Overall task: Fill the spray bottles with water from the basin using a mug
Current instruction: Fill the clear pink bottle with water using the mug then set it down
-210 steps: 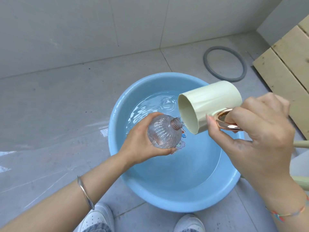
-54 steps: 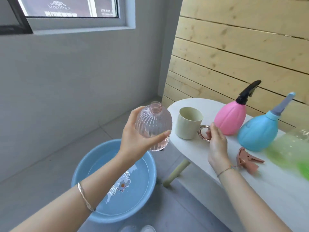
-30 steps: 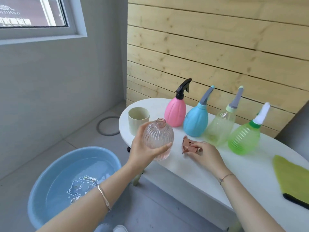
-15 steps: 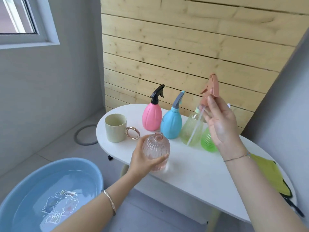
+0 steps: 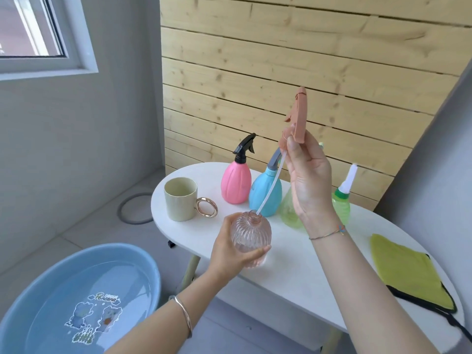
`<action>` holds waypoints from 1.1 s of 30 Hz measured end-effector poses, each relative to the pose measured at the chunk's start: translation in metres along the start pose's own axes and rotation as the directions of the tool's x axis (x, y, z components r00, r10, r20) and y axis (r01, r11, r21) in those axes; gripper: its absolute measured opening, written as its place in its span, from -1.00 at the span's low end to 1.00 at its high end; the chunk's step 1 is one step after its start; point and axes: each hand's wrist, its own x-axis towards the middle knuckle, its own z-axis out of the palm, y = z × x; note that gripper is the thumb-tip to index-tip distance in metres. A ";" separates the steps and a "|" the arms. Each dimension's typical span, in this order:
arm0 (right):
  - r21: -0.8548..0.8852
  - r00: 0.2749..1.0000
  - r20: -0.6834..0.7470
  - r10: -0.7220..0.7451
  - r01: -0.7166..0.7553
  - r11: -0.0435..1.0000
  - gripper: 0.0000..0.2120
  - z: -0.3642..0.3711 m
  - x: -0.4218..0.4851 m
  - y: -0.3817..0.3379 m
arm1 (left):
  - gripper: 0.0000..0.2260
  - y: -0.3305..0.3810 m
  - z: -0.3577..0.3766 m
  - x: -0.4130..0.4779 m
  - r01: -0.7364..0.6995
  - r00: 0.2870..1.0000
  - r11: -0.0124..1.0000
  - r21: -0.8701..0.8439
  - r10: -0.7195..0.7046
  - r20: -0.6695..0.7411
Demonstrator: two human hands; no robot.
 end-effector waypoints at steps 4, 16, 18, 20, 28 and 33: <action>-0.042 0.998 0.033 -0.052 0.053 0.998 -0.70 0.009 -0.006 0.002 | -0.27 -0.002 0.000 0.001 -0.014 1.000 1.000 -0.008 0.014 -0.002; -0.021 0.980 0.069 0.185 -0.184 0.983 -0.68 0.011 -0.029 0.020 | -0.24 0.000 0.000 0.001 0.001 1.000 1.000 -0.022 0.000 0.025; 0.025 0.959 0.073 0.275 -0.277 0.961 -0.61 0.002 -0.028 0.021 | -0.25 0.002 -0.001 0.000 0.011 0.999 1.000 -0.027 -0.010 0.031; 0.033 0.935 0.097 0.342 -0.347 0.937 -0.57 -0.008 -0.029 0.021 | -0.28 0.003 -0.002 0.000 0.018 0.999 0.999 -0.033 -0.017 0.033; -0.324 0.873 0.182 0.453 -0.382 0.866 -0.85 -0.040 -0.041 0.036 | -0.23 0.002 -0.003 -0.001 0.022 0.999 0.999 -0.031 -0.020 0.035; -0.432 0.839 0.246 0.486 -0.354 0.830 -0.84 -0.047 -0.042 0.046 | -0.26 0.002 -0.004 -0.001 0.030 0.998 0.999 -0.015 -0.029 0.048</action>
